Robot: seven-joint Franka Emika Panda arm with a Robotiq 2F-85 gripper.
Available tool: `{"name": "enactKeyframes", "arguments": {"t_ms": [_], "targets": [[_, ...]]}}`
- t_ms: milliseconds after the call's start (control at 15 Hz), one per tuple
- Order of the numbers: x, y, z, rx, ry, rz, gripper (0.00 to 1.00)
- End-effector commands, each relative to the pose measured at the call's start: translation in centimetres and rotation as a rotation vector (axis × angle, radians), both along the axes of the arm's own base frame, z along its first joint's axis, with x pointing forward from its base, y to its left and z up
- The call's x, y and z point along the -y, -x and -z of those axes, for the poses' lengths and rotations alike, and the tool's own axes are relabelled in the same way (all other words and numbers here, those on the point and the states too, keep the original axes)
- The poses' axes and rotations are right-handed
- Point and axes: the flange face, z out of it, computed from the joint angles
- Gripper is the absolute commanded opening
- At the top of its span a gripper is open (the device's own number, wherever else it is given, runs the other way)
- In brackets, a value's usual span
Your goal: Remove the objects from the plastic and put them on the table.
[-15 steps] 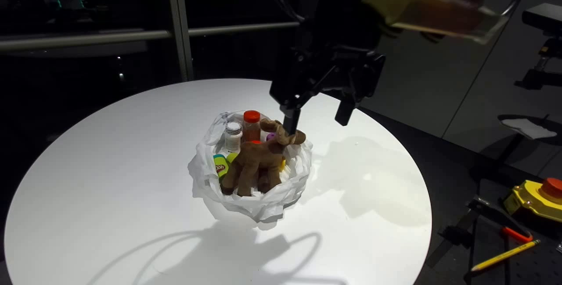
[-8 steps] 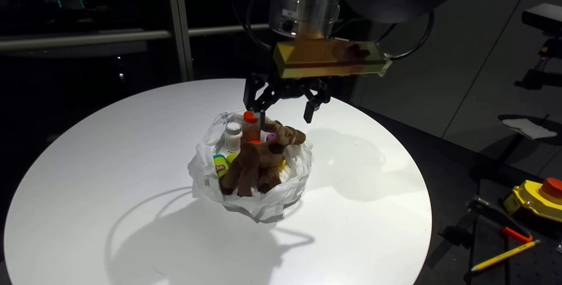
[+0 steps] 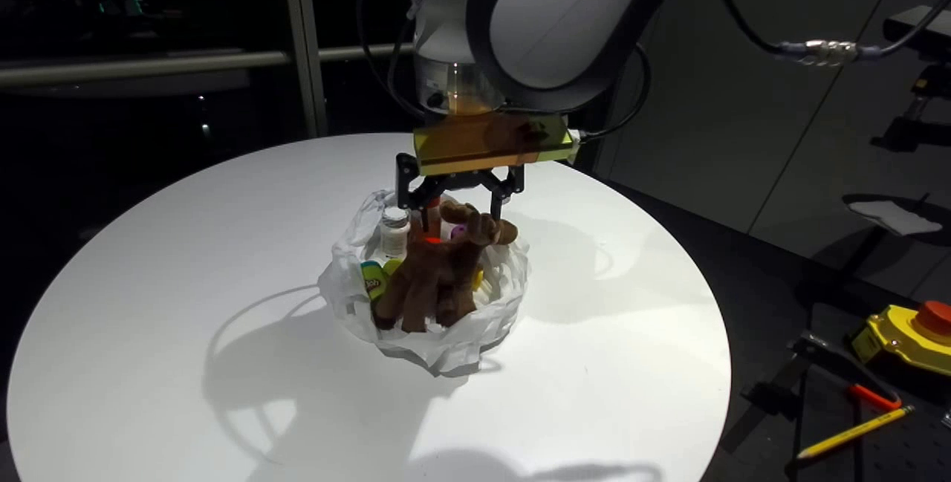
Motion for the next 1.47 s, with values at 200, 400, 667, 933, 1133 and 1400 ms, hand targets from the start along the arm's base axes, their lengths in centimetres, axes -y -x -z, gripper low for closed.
{"name": "enactKeyframes", "arguments": {"t_ms": [200, 400, 667, 933, 1133, 1400], "targets": [[1.2, -2.3, 1.9, -0.041, 0.083, 0.087, 1.00], [1.8, -2.6, 3.3, -0.085, 0.081, 0.106, 1.00], [1.9, -3.6, 3.7, -0.081, 0.087, 0.111, 0.75], [2.0, -4.3, 3.5, -0.068, 0.069, 0.125, 0.51], [2.2, -4.3, 3.4, -0.080, 0.038, 0.159, 0.27], [2.4, -3.9, 2.6, -0.078, -0.026, 0.210, 0.01]]}}
